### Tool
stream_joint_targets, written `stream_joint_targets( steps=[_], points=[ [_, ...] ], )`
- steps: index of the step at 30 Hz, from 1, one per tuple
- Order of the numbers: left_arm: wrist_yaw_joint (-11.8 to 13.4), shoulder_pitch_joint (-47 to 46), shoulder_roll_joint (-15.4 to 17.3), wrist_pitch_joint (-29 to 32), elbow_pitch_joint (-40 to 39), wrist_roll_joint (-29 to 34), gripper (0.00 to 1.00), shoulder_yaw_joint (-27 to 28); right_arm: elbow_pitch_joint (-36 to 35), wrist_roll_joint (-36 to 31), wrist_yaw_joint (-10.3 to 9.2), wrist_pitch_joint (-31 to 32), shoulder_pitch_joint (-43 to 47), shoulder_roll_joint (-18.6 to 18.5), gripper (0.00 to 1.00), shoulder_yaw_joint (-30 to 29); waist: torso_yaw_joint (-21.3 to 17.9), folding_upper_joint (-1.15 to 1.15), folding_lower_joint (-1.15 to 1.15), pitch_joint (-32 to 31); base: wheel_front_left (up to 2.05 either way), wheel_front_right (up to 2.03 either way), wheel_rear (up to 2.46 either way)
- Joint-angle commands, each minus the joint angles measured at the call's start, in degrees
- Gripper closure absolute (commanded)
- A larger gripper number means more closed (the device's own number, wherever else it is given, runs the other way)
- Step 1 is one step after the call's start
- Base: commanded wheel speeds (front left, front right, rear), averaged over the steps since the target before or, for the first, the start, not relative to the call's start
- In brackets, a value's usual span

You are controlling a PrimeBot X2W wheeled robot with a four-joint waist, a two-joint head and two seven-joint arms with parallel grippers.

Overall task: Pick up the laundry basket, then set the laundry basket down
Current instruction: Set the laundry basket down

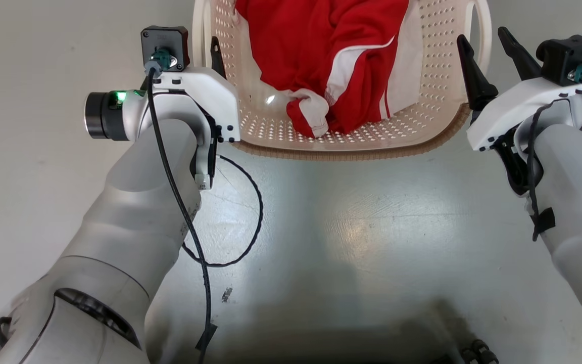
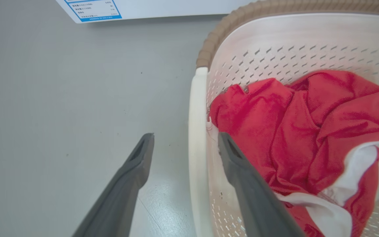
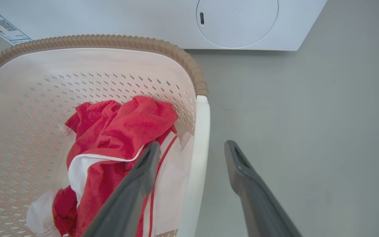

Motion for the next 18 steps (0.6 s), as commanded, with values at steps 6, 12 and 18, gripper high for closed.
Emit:
stream_joint_targets(
  steps=[6, 12, 18],
  points=[
    [0.99, 3.44, 1.13, -0.3, -2.79, -0.26, 0.0, 2.36, -4.45, -3.49, 0.32, -0.61, 6.25, 0.65, 0.0, -3.94, 0.01, 0.0, 0.0, -4.04, 0.0, 0.0, 0.0],
    [0.79, 6.97, 1.42, -0.3, -6.18, 2.8, 0.0, 6.89, -8.27, -8.44, 0.32, -0.61, 9.25, 0.53, 0.0, -9.73, 0.18, 0.0, 0.0, -9.58, 0.0, 0.0, 0.0],
    [-0.42, 12.59, 1.49, -0.3, -10.63, 6.83, 0.0, 12.58, -12.69, -13.81, 0.32, -0.61, 14.3, 0.58, 0.0, -14.71, 0.86, 0.0, 0.0, -16.51, 0.0, 0.0, 0.0]
  ],
)
